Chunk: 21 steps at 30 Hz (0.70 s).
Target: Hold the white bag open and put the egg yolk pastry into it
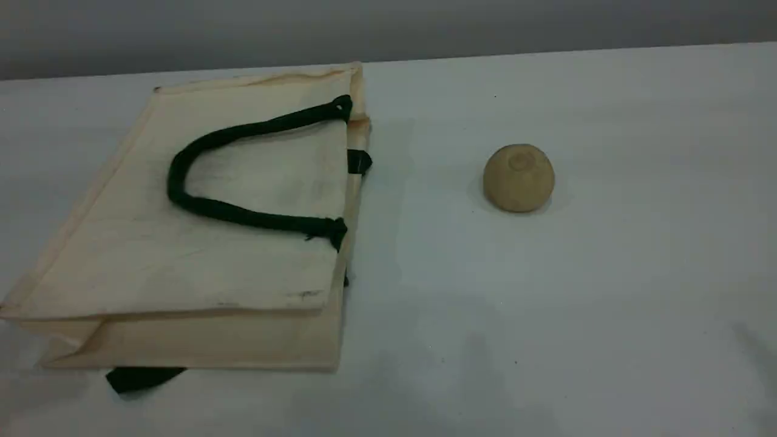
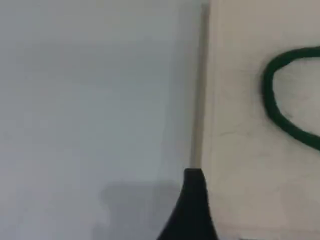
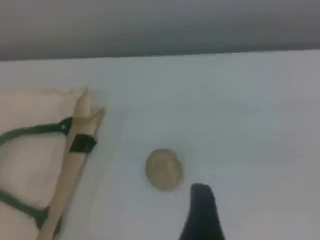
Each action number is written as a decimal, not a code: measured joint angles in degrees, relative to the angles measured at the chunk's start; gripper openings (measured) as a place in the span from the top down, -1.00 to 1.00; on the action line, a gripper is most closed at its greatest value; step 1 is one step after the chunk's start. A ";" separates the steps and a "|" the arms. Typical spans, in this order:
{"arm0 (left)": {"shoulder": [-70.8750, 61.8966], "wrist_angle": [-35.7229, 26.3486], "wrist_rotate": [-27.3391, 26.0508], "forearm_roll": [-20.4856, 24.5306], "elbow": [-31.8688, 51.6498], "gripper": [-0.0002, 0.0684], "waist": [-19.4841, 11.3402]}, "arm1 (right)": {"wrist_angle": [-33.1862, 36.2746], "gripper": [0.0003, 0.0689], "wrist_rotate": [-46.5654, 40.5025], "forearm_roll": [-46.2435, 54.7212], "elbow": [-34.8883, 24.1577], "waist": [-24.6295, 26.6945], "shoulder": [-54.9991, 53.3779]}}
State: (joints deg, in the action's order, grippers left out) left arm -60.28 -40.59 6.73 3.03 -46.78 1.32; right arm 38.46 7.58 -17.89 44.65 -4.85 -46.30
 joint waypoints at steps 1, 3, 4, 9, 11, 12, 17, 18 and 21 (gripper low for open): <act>-2.11 1.14 0.00 -0.07 -0.37 -0.66 0.00 | -1.22 -0.40 0.18 0.00 0.09 0.00 -0.93; -6.91 3.38 0.00 -0.43 -0.66 -0.66 0.00 | -2.96 -0.40 0.18 0.00 0.99 0.00 -2.49; -9.18 4.30 0.00 -0.43 -0.70 -0.66 0.00 | -3.08 -0.40 0.18 0.00 1.72 0.00 -3.31; -19.23 9.36 0.05 -0.43 -1.53 -0.66 0.00 | -1.97 -0.40 0.18 0.00 5.95 0.00 -7.19; -23.30 11.44 0.05 -1.17 -2.25 -0.66 0.00 | -1.56 -0.40 0.18 -0.06 7.27 0.00 -8.20; -24.98 12.31 0.05 -1.90 -2.69 -0.66 0.00 | -1.46 -0.40 0.18 -0.30 7.87 0.00 -8.57; -34.53 13.07 -1.96 -5.94 -6.89 -0.66 0.71 | -0.65 -0.40 0.18 -1.55 9.11 0.00 -9.31; -36.27 13.20 -2.53 -6.34 -7.85 -0.66 1.07 | -0.73 -0.40 0.18 -1.49 9.11 0.00 -9.35; -40.69 13.48 -2.83 -6.34 -10.73 -0.66 1.98 | -0.72 -0.40 0.23 -1.44 9.11 0.00 -9.35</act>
State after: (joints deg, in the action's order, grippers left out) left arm -100.97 -27.11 3.90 -3.31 -57.50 3.31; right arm 37.74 7.81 -19.33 53.76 -4.85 -55.65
